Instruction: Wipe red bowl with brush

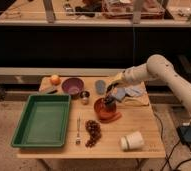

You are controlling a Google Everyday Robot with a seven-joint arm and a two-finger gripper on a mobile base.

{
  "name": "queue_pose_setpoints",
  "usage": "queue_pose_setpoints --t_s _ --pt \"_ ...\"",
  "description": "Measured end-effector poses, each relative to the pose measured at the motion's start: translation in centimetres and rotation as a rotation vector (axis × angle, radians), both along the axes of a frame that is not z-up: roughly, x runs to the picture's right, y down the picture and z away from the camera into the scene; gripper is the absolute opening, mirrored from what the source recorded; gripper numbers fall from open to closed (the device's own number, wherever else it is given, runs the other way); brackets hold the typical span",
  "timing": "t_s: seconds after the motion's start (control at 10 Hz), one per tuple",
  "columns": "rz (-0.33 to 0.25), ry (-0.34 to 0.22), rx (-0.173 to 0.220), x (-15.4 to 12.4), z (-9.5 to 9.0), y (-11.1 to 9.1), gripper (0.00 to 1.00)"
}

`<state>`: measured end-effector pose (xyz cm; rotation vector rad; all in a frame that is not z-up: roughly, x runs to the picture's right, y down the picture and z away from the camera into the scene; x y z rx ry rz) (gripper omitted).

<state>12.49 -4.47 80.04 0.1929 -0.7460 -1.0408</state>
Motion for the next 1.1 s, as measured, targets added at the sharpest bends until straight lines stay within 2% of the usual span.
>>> queue_pose_setpoints --t_s 0.1,0.2,0.4,0.7,0.9,1.1 --pt "0.002 -0.011 0.002 -0.8 0.1 -0.2 0.10" --pt "0.009 -0.048 -0.010 -2.4 0.0 -0.2 0.10" --pt "-0.001 -0.094 -0.033 -3.6 -0.9 0.8 0.10" --pt "-0.058 -0.143 -0.067 -4.3 -3.9 4.1 0.10" --pt "-0.075 -0.127 -0.091 -2.8 -4.7 5.6 0.10" --pt "-0.054 -0.098 -0.098 -0.7 -4.2 5.4 0.10"
